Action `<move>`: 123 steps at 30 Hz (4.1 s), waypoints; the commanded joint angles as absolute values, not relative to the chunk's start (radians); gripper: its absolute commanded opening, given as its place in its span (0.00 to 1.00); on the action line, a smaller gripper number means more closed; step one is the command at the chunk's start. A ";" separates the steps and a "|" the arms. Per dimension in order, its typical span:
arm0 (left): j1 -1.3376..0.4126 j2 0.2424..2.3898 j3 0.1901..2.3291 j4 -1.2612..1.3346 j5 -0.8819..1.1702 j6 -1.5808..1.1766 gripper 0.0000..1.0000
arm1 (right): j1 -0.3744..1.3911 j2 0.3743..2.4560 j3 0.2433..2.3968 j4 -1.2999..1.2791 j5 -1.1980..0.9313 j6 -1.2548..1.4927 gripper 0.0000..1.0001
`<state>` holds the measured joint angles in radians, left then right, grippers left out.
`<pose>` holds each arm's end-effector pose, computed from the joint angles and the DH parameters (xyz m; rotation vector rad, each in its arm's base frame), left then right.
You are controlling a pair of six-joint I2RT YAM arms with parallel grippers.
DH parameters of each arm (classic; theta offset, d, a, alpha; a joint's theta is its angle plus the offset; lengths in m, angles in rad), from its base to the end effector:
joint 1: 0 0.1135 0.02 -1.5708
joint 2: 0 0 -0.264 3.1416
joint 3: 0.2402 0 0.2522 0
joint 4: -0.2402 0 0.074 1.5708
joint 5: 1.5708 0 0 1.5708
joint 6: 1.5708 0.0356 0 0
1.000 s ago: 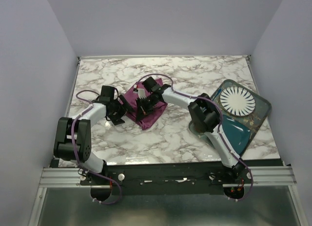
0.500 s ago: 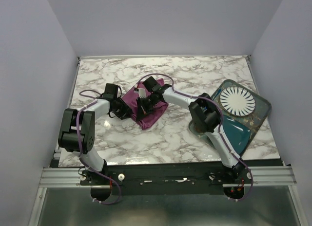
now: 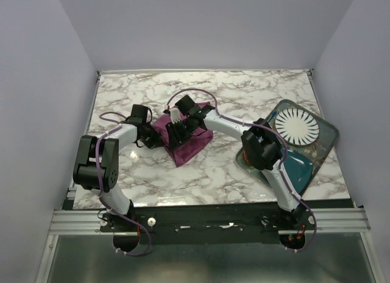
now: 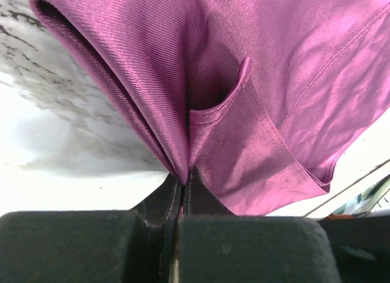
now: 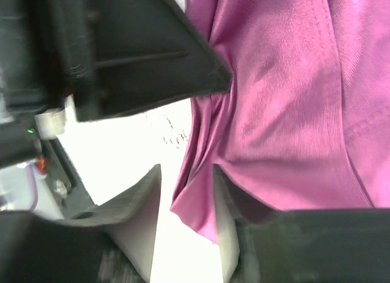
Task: Fold the napkin, place the utensils inside, and roll it up
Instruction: Roll the napkin with the utensil
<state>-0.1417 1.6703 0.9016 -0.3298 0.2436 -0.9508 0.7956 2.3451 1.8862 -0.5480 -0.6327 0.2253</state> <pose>0.3090 -0.0528 0.1524 -1.0236 2.5997 -0.6412 0.3389 0.3759 0.1607 -1.0136 2.5402 1.1630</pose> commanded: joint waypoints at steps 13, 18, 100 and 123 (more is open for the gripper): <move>-0.146 1.683 0.925 -0.430 0.273 -0.953 0.00 | 1.043 2.171 1.684 -0.433 0.062 0.060 0.68; -0.146 1.680 0.936 -0.440 0.278 -0.954 0.00 | 1.094 2.184 1.648 -0.391 0.198 0.043 0.68; -0.193 1.606 0.865 -0.239 0.295 -0.730 0.00 | 0.690 2.513 1.890 -0.526 -0.942 0.396 0.00; -0.196 1.707 0.755 -0.209 0.247 -0.773 0.00 | 0.672 2.494 1.990 -0.679 -0.852 0.296 0.20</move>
<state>-0.1978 1.6691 0.8444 -0.1619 0.3027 -0.7773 0.6895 2.4798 1.9205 -0.5476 -0.9421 0.3637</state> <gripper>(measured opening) 0.007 0.158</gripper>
